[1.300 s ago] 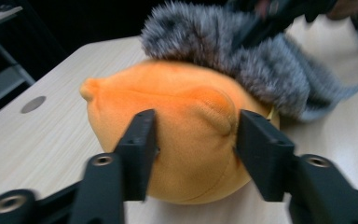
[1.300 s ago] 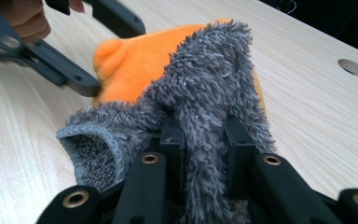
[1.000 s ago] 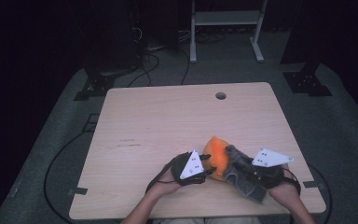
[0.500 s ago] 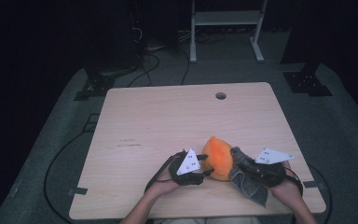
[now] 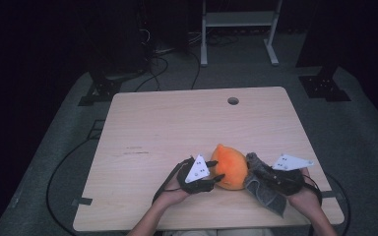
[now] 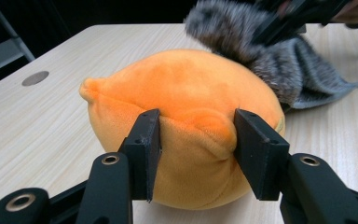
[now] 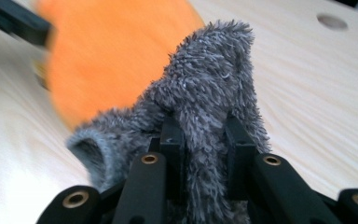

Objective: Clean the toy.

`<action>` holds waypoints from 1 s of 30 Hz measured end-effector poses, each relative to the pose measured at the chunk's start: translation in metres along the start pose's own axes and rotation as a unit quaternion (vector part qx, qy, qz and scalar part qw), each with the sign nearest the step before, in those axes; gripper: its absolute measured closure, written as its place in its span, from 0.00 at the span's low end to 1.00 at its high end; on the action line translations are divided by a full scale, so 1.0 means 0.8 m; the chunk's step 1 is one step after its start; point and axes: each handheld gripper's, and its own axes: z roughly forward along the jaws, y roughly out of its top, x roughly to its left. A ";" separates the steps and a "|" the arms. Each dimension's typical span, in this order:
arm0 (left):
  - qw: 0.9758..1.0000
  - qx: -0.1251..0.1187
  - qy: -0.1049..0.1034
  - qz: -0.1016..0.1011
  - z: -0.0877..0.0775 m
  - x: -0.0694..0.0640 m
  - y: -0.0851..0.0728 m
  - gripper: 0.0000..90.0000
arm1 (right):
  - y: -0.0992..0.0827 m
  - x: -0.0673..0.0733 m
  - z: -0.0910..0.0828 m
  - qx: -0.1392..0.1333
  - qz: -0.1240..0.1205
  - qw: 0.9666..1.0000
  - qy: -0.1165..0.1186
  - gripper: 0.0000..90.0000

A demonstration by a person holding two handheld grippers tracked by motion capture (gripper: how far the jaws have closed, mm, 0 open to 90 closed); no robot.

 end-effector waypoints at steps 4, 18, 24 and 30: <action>1.000 0.010 -0.001 -0.012 -0.001 0.007 -0.004 0.57 | 0.004 0.009 0.008 0.005 -0.012 1.000 0.012 0.81; 0.999 0.021 -0.004 -0.028 -0.003 0.013 -0.012 0.56 | -0.001 0.003 0.022 0.022 0.006 0.999 0.024 0.81; 0.999 0.027 -0.003 -0.031 -0.004 0.015 -0.015 0.55 | -0.016 -0.014 0.020 0.057 0.025 0.998 -0.008 0.81; 0.999 0.031 -0.008 -0.030 -0.006 0.016 -0.016 0.54 | 0.012 0.008 0.017 0.002 0.006 1.000 0.019 0.81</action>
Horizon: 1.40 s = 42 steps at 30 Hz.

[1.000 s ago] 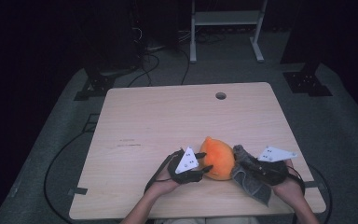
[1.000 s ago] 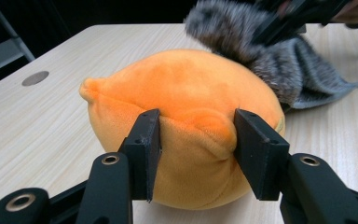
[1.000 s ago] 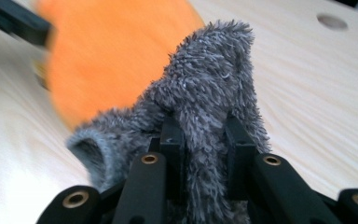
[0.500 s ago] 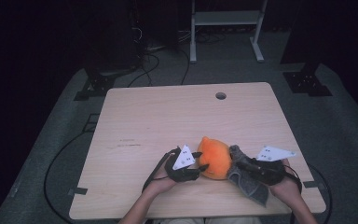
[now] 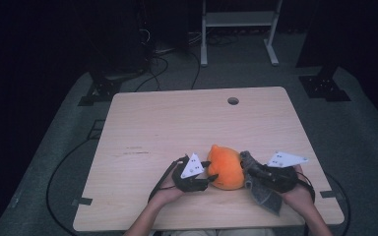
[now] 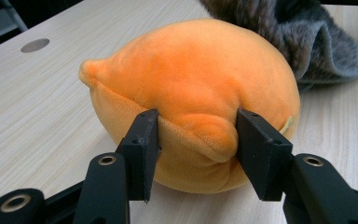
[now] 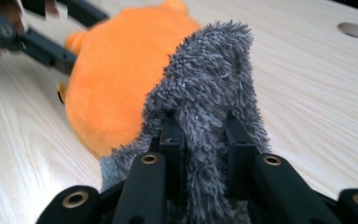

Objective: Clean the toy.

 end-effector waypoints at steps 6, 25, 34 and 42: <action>0.999 -0.007 -0.010 -0.032 0.003 0.001 0.003 0.39 | -0.016 -0.011 0.003 0.023 0.011 1.000 0.002 0.81; 0.996 -0.002 -0.021 0.091 0.004 -0.040 0.021 0.50 | 0.070 0.052 -0.014 -0.019 -0.092 0.995 0.038 0.81; 0.997 -0.008 -0.037 0.071 0.006 -0.036 0.016 0.47 | 0.054 0.041 0.005 0.007 -0.073 0.996 0.044 0.82; 0.992 0.012 -0.039 0.117 0.009 -0.051 0.015 0.52 | 0.086 0.061 0.000 0.017 -0.117 0.993 0.026 0.81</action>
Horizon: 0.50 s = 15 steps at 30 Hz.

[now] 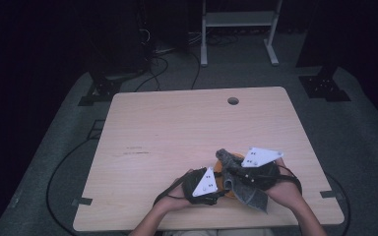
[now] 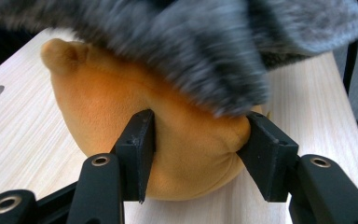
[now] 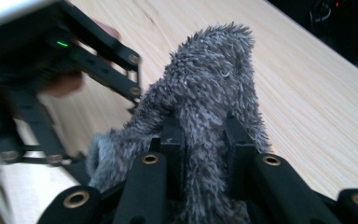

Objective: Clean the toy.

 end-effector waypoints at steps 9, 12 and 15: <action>0.999 0.018 0.029 0.016 0.001 -0.002 0.003 0.44 | -0.014 -0.001 0.014 0.003 0.001 1.000 -0.013 0.82; 0.999 0.021 0.026 0.006 0.001 -0.001 0.002 0.47 | -0.020 -0.009 0.010 -0.002 0.011 1.000 -0.020 0.82; 0.999 0.027 0.025 0.014 0.003 -0.003 0.000 0.47 | -0.031 -0.018 0.002 0.002 0.022 0.999 -0.032 0.82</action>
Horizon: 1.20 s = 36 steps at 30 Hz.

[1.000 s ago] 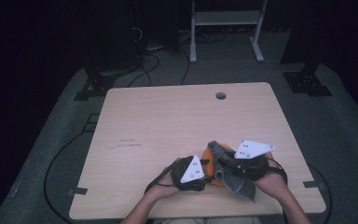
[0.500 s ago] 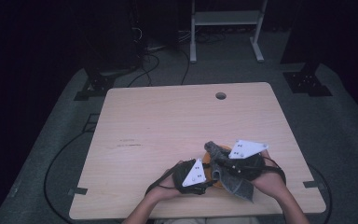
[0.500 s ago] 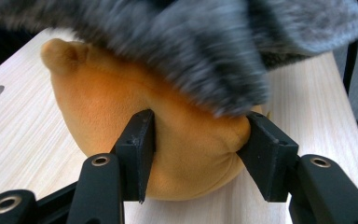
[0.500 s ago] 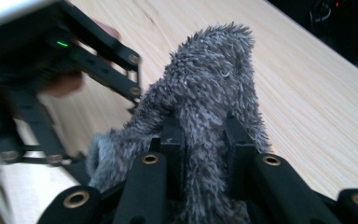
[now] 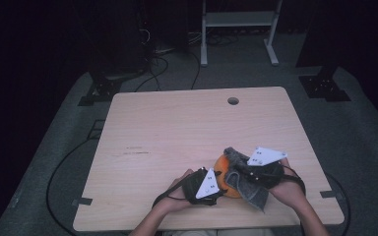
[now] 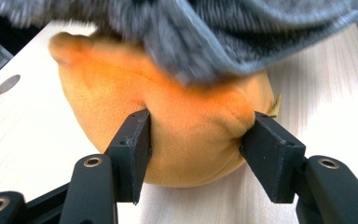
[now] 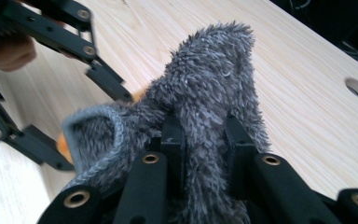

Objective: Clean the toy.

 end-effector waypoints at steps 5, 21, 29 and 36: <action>1.000 -0.022 -0.017 0.003 -0.011 0.005 0.007 0.38 | -0.015 -0.011 -0.007 -0.004 0.023 1.000 -0.003 0.82; 0.998 -0.048 -0.028 -0.001 -0.020 0.016 0.003 0.43 | -0.064 -0.034 -0.005 0.020 0.060 0.998 -0.024 0.82; 0.999 -0.039 -0.001 -0.018 -0.010 0.020 0.001 0.49 | -0.053 -0.021 0.001 -0.007 0.047 0.999 -0.010 0.82; 0.996 -0.018 0.016 -0.083 -0.013 0.039 -0.017 0.50 | -0.059 -0.026 -0.011 -0.006 0.057 0.998 -0.021 0.82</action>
